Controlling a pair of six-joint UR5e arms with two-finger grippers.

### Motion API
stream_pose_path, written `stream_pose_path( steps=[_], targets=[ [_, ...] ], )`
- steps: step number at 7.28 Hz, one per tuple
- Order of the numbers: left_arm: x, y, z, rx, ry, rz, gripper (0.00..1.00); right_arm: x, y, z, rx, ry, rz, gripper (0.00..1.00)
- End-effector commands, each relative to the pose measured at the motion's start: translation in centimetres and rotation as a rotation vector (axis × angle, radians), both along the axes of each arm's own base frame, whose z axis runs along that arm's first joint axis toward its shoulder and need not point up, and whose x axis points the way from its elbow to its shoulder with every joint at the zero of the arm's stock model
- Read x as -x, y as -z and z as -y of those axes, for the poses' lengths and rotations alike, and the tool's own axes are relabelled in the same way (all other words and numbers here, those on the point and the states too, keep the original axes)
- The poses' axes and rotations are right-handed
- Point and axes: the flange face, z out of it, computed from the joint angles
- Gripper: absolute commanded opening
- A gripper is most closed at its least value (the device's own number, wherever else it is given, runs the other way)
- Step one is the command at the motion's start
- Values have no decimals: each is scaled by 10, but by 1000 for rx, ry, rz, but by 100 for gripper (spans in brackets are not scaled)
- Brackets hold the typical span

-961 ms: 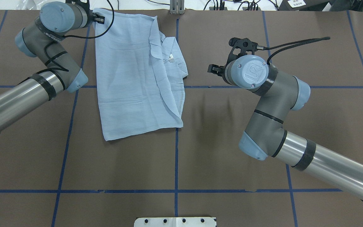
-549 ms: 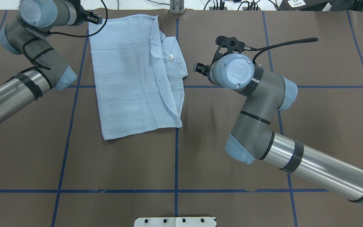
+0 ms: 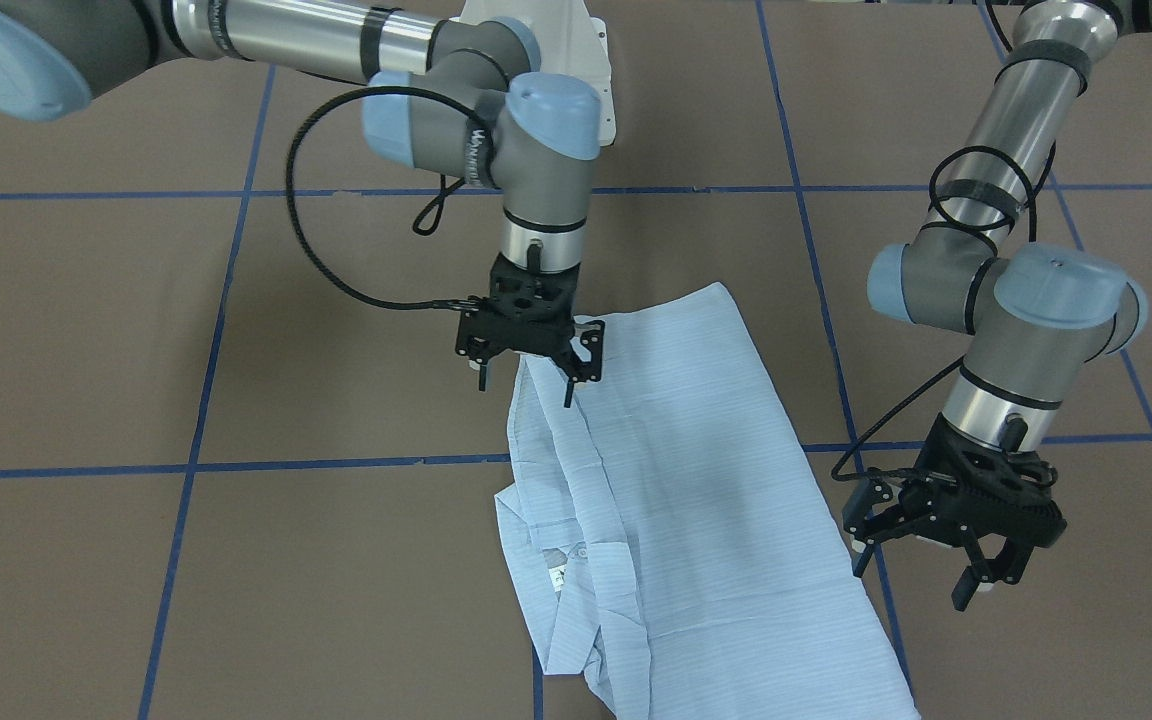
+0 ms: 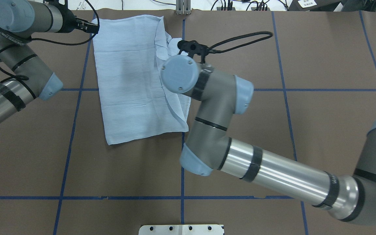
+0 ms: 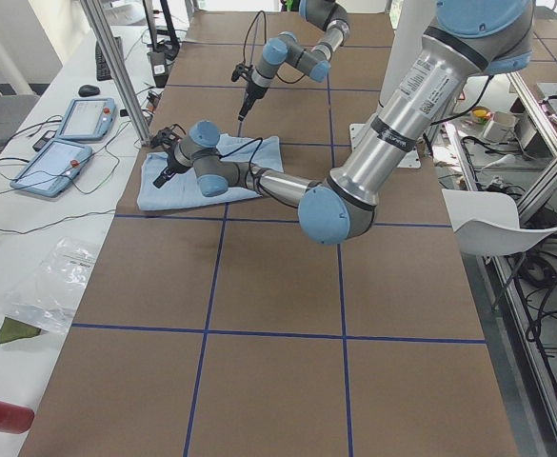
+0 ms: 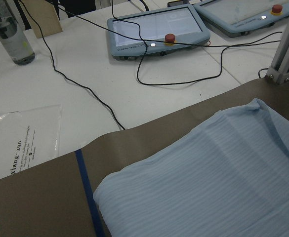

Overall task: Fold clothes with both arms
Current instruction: 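Reach the right gripper across to the shirt's side edge nearest it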

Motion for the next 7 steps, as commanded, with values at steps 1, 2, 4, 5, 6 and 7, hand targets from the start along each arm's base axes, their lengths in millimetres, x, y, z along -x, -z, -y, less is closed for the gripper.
stream_pose_path(
  steps=[1, 2, 4, 5, 6, 7],
  targets=[
    [7, -2, -9, -4, 2, -9, 100, 44, 13, -7, -77, 163, -185, 100],
    [8, -3, -11, -5, 2, -10, 100, 45, 15, -7, -140, 275, -247, 99],
    [7, -6, -13, -1, 0, -9, 100, 59, 0, -25, -202, 459, -353, 99],
    [7, -6, -13, -1, 0, -9, 100, 69, -14, -44, -185, 548, -455, 99],
    [7, -9, -15, -1, -2, -9, 100, 70, -17, -48, -177, 584, -496, 99],
    [10, -18, -20, -13, -2, -17, 100, 71, -22, -47, -178, 609, -519, 99]
  ],
)
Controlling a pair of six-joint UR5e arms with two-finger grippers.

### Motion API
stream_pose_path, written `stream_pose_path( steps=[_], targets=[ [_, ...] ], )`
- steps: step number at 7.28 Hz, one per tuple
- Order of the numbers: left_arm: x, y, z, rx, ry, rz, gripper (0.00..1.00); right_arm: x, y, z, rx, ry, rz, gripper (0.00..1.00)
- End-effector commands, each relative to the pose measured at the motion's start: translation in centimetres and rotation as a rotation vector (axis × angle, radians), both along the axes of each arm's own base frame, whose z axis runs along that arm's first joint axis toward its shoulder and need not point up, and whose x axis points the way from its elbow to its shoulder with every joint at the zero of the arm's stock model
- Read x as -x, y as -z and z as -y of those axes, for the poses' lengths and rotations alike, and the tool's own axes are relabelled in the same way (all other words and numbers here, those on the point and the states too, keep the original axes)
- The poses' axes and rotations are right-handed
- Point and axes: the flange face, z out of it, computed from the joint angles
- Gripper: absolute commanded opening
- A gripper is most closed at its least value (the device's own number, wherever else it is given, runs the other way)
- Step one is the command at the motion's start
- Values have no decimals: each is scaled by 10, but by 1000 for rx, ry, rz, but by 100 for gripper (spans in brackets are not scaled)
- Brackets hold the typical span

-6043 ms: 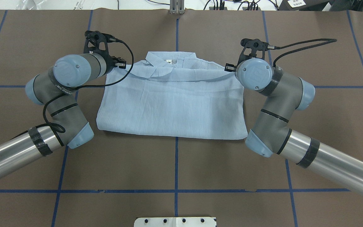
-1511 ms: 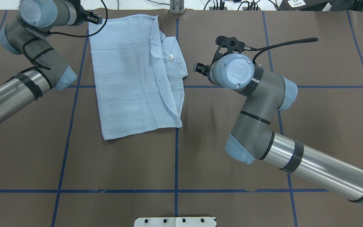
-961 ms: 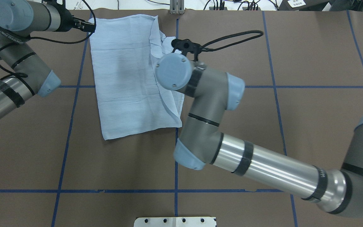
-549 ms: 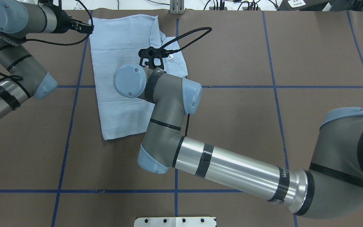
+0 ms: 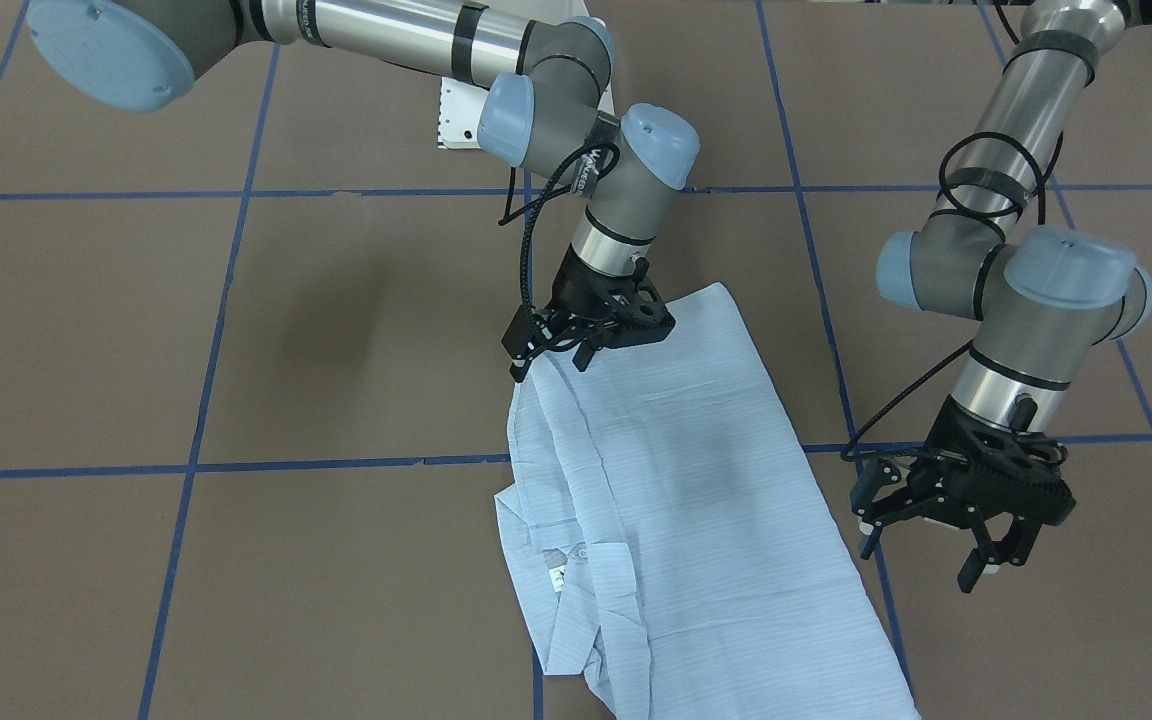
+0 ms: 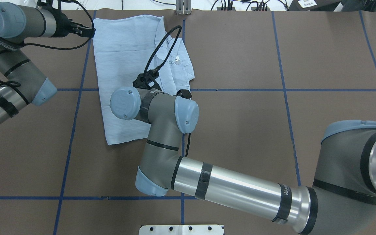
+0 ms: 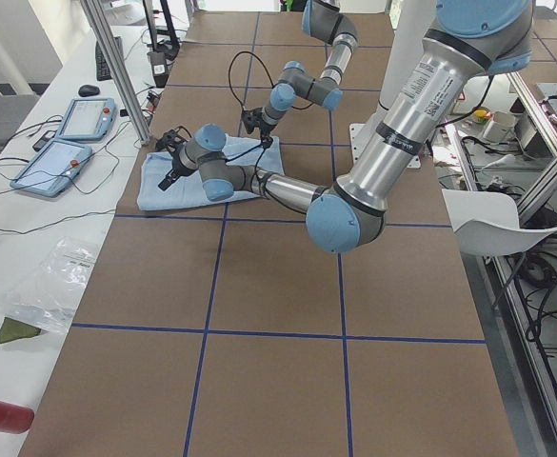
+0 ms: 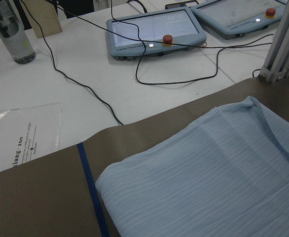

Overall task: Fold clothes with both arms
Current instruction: 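Reach the right gripper across to the shirt's side edge nearest it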

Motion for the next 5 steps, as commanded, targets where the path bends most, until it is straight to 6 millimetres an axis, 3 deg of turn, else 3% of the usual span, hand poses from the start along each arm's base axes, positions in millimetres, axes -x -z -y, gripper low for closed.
stream_pose_path(
  steps=[1, 3, 4, 5],
  targets=[
    [3, -15, -7, -7, -2, -5, 100, 3, -13, -1, 0, 51, -68, 99],
    [4, -16, -8, -7, -2, -5, 100, -9, -16, 19, -9, 57, -84, 99],
    [3, -17, -9, -14, -4, -9, 100, -22, -28, 36, -4, 40, -98, 99],
    [1, -16, -11, -7, -2, -20, 100, -42, -53, 61, 3, 41, -130, 99]
  ],
)
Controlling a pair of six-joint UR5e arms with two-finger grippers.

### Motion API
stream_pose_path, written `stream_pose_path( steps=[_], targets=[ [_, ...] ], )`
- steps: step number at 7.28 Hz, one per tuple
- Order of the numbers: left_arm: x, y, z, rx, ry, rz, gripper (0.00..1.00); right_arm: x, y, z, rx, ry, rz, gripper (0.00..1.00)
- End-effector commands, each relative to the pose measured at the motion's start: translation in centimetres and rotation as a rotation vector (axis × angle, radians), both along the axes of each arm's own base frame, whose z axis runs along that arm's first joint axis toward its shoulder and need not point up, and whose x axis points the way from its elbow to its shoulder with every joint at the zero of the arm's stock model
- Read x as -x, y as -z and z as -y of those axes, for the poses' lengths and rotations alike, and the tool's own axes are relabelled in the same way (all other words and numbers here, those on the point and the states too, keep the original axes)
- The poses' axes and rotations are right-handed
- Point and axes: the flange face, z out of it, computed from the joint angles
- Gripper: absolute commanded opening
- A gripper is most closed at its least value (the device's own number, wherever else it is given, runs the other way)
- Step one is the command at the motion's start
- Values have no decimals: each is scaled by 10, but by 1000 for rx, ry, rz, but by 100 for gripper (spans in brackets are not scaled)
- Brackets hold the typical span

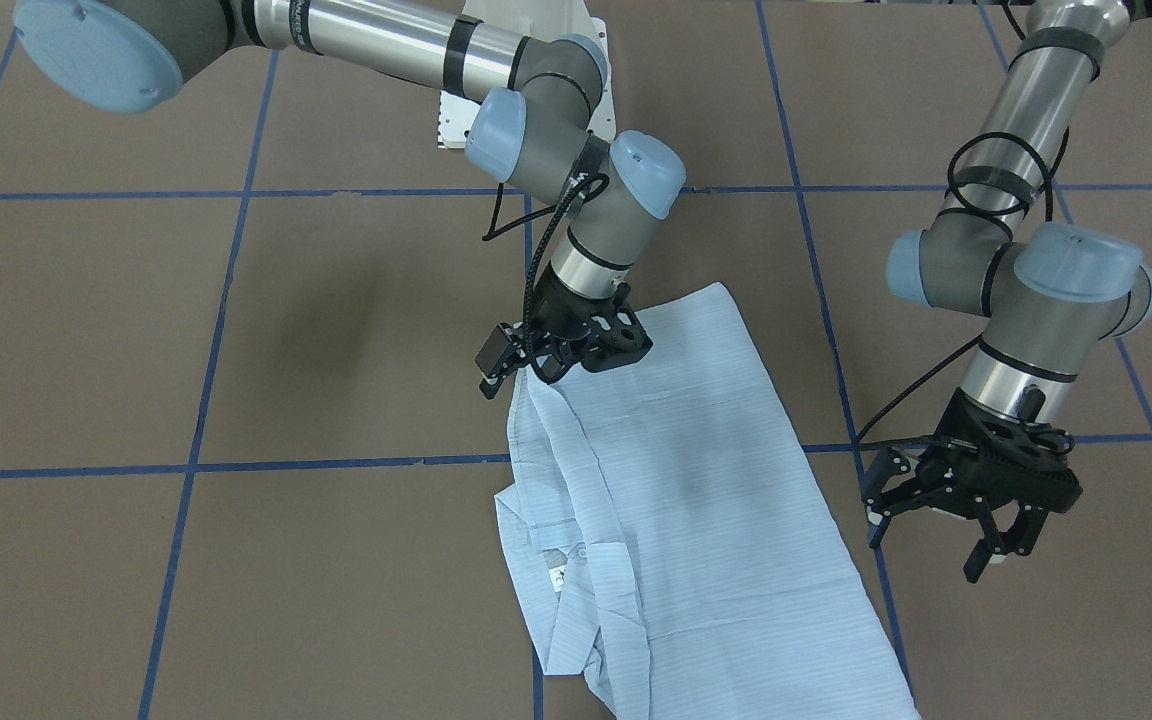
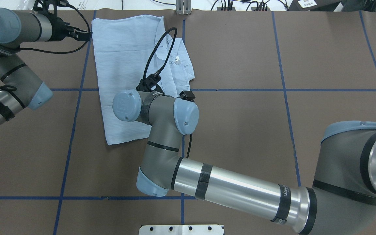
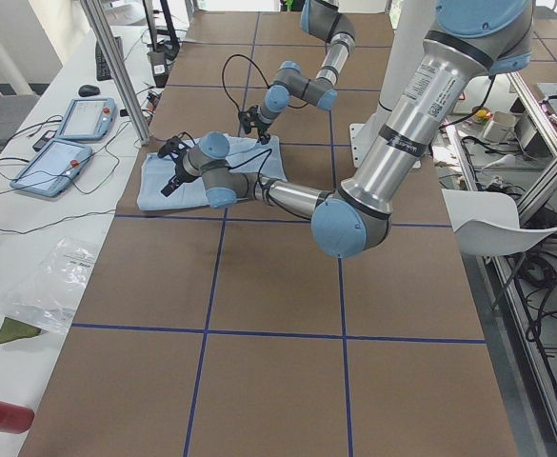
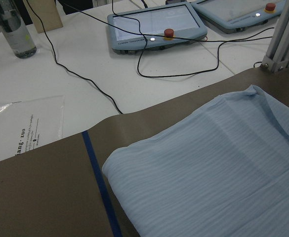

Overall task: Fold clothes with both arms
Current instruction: 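Reach the right gripper across to the shirt's side edge nearest it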

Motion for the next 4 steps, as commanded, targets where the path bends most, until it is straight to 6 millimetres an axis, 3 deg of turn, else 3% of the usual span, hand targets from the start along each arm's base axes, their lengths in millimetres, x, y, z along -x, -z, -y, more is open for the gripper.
stream_pose_path(
  steps=[1, 2, 3, 4],
  targets=[
    [-3, 0, -2, 9, 2, -15, 100, -54, -65, 59, 24, -32, -77, 99],
    [-4, 0, -2, 9, 2, -15, 100, -80, -102, 72, 29, -42, -93, 99],
    [-3, -1, -3, 11, 2, -16, 100, -120, -104, 71, 16, -62, -34, 99],
    [-4, 0, -3, 9, 1, -17, 100, -141, -65, 69, 17, -84, 79, 99]
  ],
)
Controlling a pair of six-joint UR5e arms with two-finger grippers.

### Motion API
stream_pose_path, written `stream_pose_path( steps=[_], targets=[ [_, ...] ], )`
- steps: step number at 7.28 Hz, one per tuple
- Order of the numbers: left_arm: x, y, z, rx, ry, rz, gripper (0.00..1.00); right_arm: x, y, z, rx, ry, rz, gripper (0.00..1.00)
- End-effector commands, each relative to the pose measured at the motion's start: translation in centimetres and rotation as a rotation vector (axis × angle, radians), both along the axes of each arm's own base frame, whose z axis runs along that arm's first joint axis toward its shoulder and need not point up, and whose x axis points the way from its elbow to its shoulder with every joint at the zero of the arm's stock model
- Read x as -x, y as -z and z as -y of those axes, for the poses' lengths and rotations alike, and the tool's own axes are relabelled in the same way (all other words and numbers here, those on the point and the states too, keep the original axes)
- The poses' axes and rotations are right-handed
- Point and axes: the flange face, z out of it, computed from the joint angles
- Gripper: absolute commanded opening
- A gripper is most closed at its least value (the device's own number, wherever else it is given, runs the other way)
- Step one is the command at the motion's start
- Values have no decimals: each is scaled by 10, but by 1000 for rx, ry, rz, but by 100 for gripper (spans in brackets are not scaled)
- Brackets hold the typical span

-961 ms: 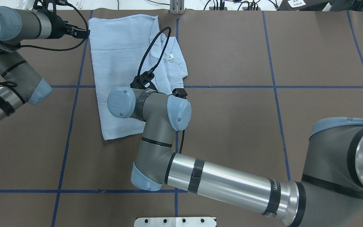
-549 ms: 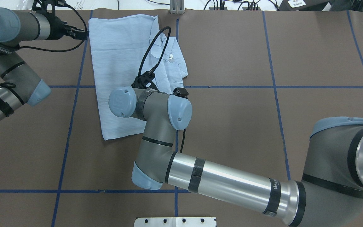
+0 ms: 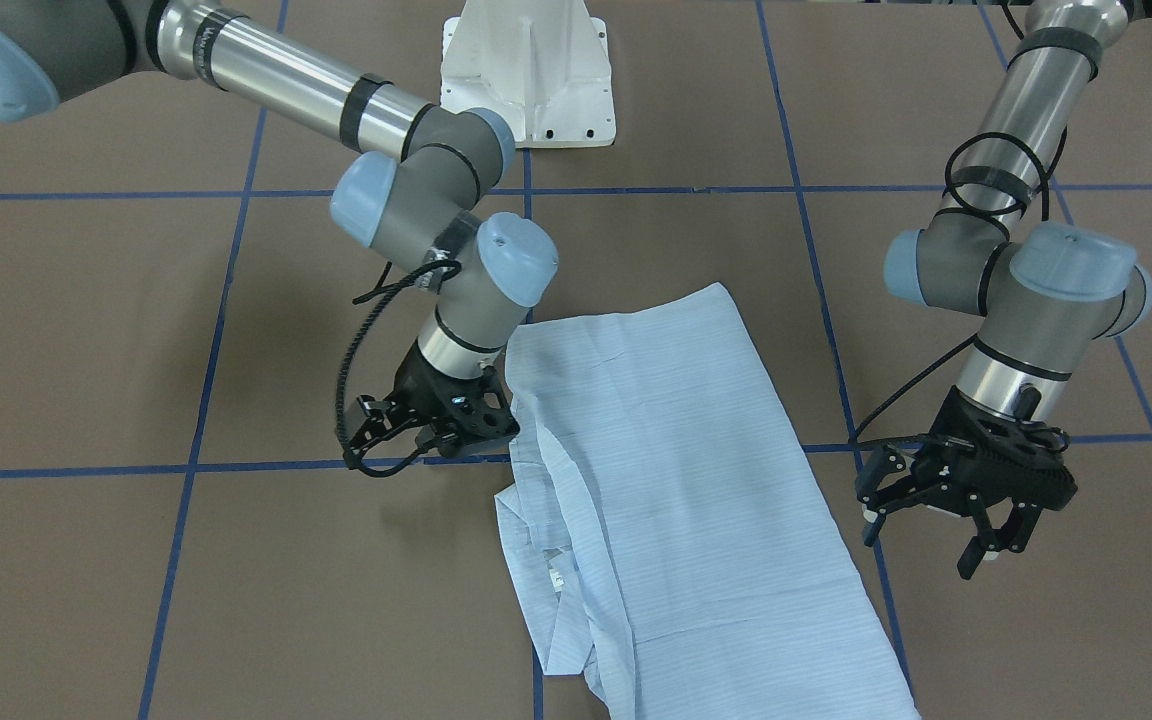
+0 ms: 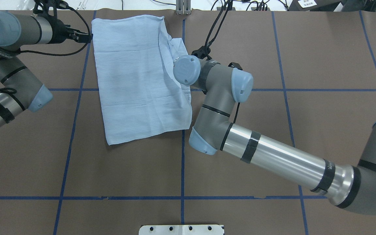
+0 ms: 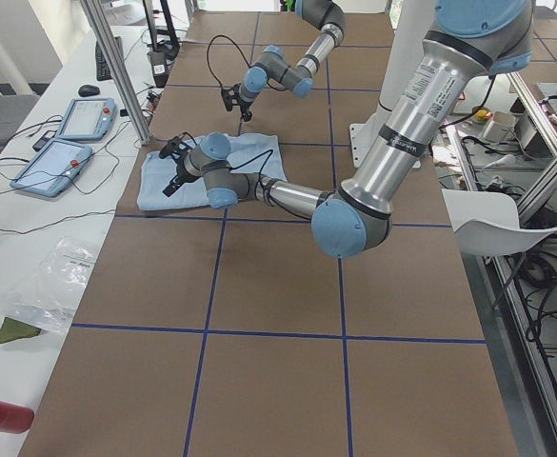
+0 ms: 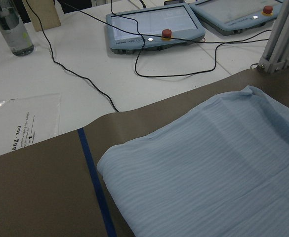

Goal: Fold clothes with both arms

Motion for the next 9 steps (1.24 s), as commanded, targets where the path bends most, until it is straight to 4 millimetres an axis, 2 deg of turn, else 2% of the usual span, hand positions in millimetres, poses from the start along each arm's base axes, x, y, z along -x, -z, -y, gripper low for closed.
stream_pose_path(
  steps=[1, 2, 3, 4, 5, 6, 8, 9],
  targets=[
    [-2, 2, -1, 13, 6, -18, 100, -44, 59, -2, -47, -107, 248, 99],
    [-1, 9, -3, 7, 3, -29, 100, -45, 78, -3, -71, -182, 430, 100],
    [-2, 13, -9, 23, -28, -59, 100, -52, 79, -12, 5, -343, 571, 100],
    [0, 13, -18, 74, -40, -117, 100, -56, 75, -30, 162, -507, 692, 100],
    [-10, 10, -44, 80, -82, -131, 100, -38, 74, -52, 377, -790, 809, 100],
    [-17, 12, -69, 80, -115, -151, 100, -14, 71, -77, 457, -931, 843, 99],
    [-31, 14, -95, 151, -116, -219, 100, 47, 61, -149, 505, -1077, 805, 98],
    [-35, 15, -98, 153, -123, -223, 100, 67, 67, -175, 528, -1071, 794, 98]
  ],
)
